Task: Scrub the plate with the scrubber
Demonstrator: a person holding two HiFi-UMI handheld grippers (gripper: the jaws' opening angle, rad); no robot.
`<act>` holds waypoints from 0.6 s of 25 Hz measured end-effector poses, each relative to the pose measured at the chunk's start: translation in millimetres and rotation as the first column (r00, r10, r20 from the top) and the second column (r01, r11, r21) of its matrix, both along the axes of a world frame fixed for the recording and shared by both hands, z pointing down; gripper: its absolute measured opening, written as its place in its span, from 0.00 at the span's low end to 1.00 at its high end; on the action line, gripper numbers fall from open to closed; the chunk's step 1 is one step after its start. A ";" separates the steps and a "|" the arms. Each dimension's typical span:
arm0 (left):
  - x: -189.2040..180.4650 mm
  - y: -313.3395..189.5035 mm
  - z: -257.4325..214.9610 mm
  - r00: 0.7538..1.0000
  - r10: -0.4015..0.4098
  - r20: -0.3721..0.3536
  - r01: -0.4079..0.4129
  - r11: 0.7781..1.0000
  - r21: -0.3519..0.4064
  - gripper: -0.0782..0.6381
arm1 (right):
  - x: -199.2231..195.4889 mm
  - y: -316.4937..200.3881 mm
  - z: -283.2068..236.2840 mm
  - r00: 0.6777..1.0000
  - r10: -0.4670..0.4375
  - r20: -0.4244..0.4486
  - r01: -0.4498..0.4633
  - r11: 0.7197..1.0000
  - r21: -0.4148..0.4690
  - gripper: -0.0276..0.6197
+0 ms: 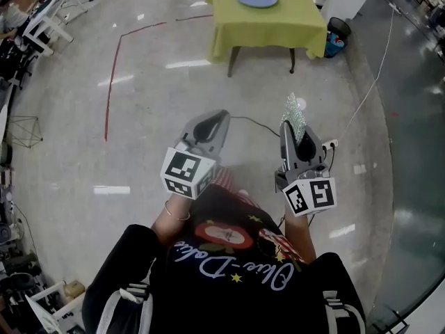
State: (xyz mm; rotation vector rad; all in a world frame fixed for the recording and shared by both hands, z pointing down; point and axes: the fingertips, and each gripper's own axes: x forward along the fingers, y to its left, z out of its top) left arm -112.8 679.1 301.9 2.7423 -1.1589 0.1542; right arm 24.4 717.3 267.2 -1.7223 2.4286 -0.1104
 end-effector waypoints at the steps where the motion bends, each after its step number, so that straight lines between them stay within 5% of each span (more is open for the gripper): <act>1: -3.8 0.4 0.3 1.000 -0.010 0.001 0.010 1.000 -0.004 0.12 | -1.5 0.0 1.0 1.000 -0.006 0.002 0.006 1.000 -0.002 0.13; 6: -9.3 -13.6 2.1 0.999 -0.049 -0.021 0.049 0.999 -0.008 0.12 | -3.6 -10.9 1.6 1.000 -0.026 -0.016 0.026 1.000 0.005 0.13; 15: 41.4 -76.9 8.1 0.997 0.033 -0.065 -0.036 0.999 -0.038 0.12 | 36.8 -63.5 0.4 0.999 0.034 -0.028 -0.034 0.999 -0.006 0.13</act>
